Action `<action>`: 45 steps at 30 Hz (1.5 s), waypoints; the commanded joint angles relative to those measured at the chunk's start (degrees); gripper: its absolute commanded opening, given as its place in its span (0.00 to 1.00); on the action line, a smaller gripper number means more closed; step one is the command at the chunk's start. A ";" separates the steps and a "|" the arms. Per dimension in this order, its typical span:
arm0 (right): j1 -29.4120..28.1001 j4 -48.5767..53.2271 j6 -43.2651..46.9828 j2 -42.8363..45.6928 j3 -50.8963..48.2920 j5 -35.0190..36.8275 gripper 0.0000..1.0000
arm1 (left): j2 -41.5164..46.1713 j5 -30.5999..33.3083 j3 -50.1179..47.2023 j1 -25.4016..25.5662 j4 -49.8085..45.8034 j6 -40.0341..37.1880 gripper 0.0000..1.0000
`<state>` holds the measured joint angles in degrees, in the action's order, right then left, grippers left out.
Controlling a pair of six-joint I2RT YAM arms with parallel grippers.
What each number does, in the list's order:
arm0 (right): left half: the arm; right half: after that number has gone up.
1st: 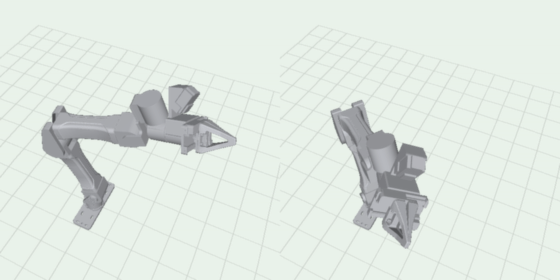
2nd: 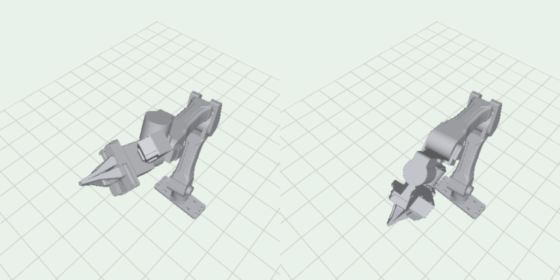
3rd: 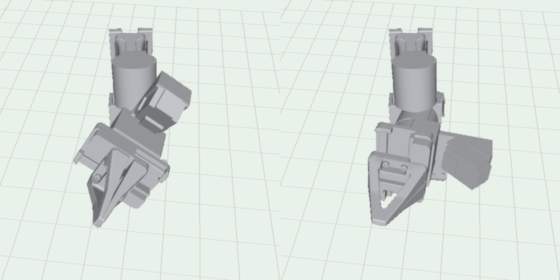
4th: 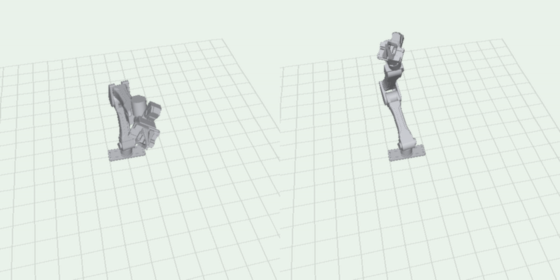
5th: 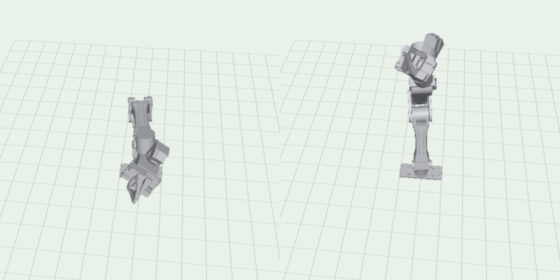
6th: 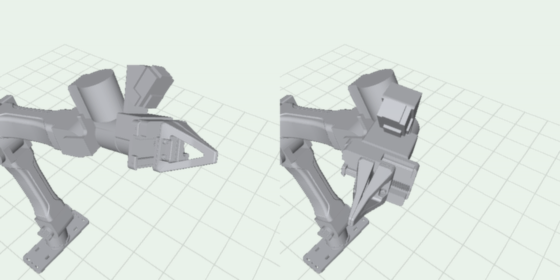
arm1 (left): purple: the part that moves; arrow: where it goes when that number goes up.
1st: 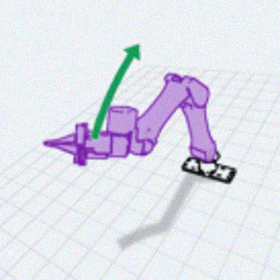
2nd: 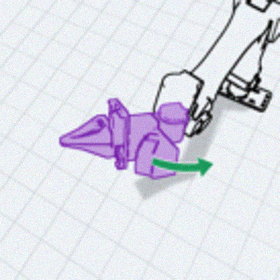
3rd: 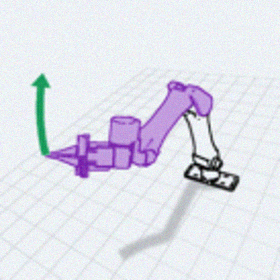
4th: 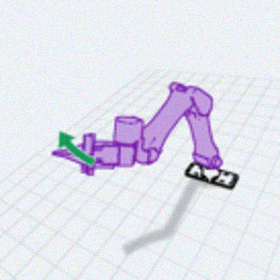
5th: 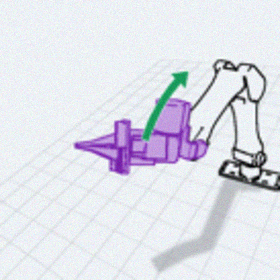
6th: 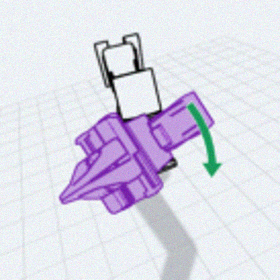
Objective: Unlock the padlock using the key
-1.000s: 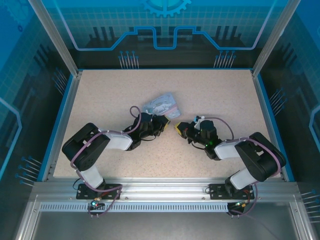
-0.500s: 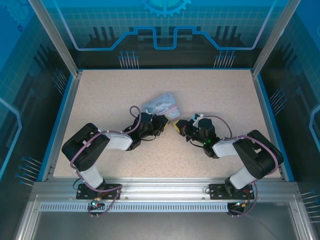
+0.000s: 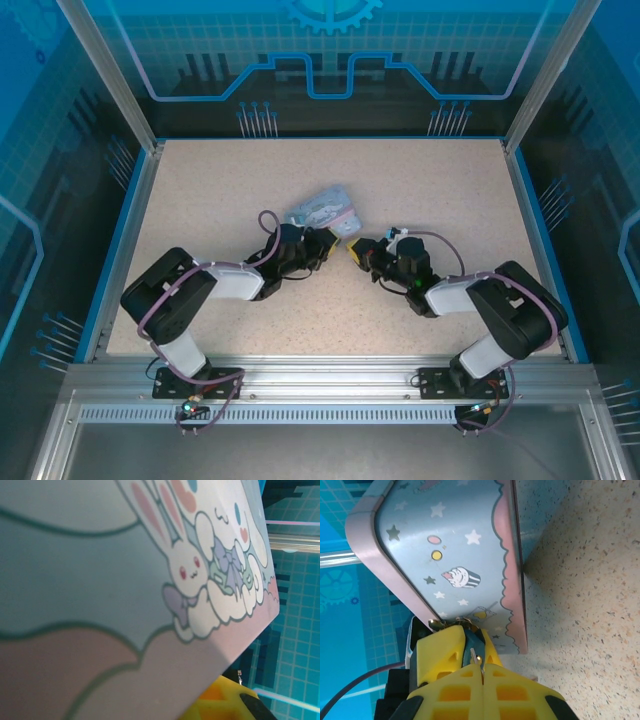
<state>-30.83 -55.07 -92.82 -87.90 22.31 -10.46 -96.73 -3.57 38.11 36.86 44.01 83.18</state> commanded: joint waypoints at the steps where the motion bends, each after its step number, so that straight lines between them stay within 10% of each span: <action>1: -1.40 2.07 -0.13 3.12 -0.77 2.31 0.00 | 2.88 1.02 2.12 -0.22 3.00 1.80 0.00; 45: -2.11 5.15 -0.52 3.78 3.39 2.94 0.00 | 3.59 0.57 2.91 -0.13 2.12 1.64 0.00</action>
<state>-31.90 -49.71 -93.03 -83.44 24.12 -7.92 -94.02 -3.22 38.54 36.86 43.81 84.14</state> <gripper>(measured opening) 0.048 0.142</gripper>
